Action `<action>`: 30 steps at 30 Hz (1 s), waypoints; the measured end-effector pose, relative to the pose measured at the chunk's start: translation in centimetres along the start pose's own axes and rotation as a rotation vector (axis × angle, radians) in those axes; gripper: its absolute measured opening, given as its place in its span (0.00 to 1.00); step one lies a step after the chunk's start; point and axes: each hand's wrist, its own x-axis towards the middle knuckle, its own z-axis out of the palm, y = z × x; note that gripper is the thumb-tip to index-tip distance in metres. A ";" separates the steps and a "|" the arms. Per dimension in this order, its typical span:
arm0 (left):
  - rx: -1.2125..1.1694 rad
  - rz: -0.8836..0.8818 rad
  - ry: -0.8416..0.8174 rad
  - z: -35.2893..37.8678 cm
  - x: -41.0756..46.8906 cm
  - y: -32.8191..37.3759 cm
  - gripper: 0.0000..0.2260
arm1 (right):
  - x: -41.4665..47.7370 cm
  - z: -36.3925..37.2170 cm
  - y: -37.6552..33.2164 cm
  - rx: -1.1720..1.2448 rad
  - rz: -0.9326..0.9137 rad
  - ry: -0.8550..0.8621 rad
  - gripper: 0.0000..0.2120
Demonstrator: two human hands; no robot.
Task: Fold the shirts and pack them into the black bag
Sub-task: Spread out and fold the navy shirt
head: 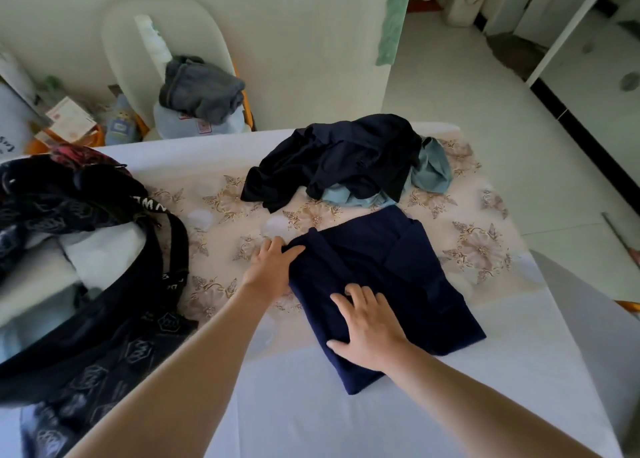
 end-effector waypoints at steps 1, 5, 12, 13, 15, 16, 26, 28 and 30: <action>-0.034 -0.052 -0.003 -0.1 -0.8 -0.3 0.33 | -0.1 0.1 -0.2 -0.016 -0.019 0.008 0.41; -0.114 -0.255 -0.001 0.0 -4.9 -1.2 0.24 | 0.5 -0.3 0.0 -0.092 -0.128 0.002 0.37; 0.037 -0.228 0.113 1.9 -12.1 -1.4 0.17 | -2.5 -2.3 -0.1 -0.029 -0.124 -0.088 0.32; 0.030 -0.172 0.166 2.6 -13.0 -1.5 0.18 | -3.4 -2.1 -0.1 -0.040 -0.120 -0.138 0.32; 0.010 -0.048 0.231 4.0 -14.3 -1.8 0.22 | -4.7 -1.6 0.2 0.007 -0.063 -0.188 0.32; -0.007 0.015 0.259 4.6 -14.7 -2.0 0.24 | -5.0 -1.4 0.4 0.042 -0.033 -0.193 0.31; -0.200 0.292 0.398 4.2 -14.4 0.6 0.12 | -7.6 -3.6 1.5 0.417 0.205 -0.191 0.11; -0.154 0.267 0.204 4.0 -13.4 1.7 0.20 | -7.1 -2.4 2.2 0.277 0.189 -0.014 0.16; -0.048 0.203 -0.028 3.6 -12.7 2.2 0.27 | -6.7 -1.4 2.8 0.190 0.234 -0.108 0.25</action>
